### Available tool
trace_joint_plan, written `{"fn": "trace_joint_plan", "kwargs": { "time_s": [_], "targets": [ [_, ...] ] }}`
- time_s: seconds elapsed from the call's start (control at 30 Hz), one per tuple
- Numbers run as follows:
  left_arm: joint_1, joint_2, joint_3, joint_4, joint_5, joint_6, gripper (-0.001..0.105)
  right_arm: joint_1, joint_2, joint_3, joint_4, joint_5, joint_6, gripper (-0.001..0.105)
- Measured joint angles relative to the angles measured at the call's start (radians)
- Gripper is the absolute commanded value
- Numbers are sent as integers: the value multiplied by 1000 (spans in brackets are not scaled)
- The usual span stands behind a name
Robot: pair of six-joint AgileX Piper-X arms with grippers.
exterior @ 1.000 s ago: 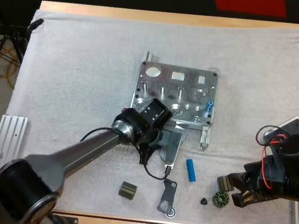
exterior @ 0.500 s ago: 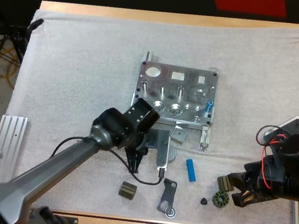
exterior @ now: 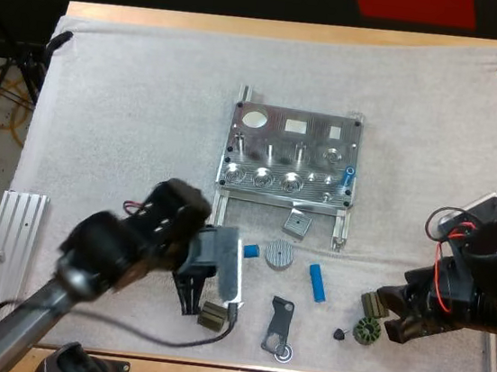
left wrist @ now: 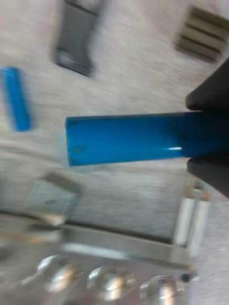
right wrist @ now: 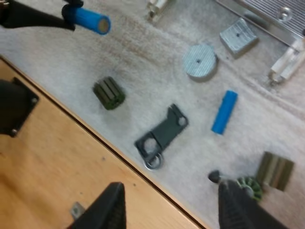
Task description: Load cells from right to left
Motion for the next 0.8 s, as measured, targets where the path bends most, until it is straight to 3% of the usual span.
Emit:
{"fn": "trace_joint_plan", "kwargs": {
  "time_s": [0.13,0.33,0.53,0.8],
  "targets": [
    [0,-107,0,2,65,-36,0,0,0,0,-64,-62,38,44],
    [0,-197,0,4,72,-42,0,0,0,40,-194,-138,134,45],
    [0,-205,0,4,81,-42,0,0,2,140,-318,-276,255,45],
    [0,-205,0,4,138,-42,0,0,5,226,-467,-323,330,45]
  ]
}}
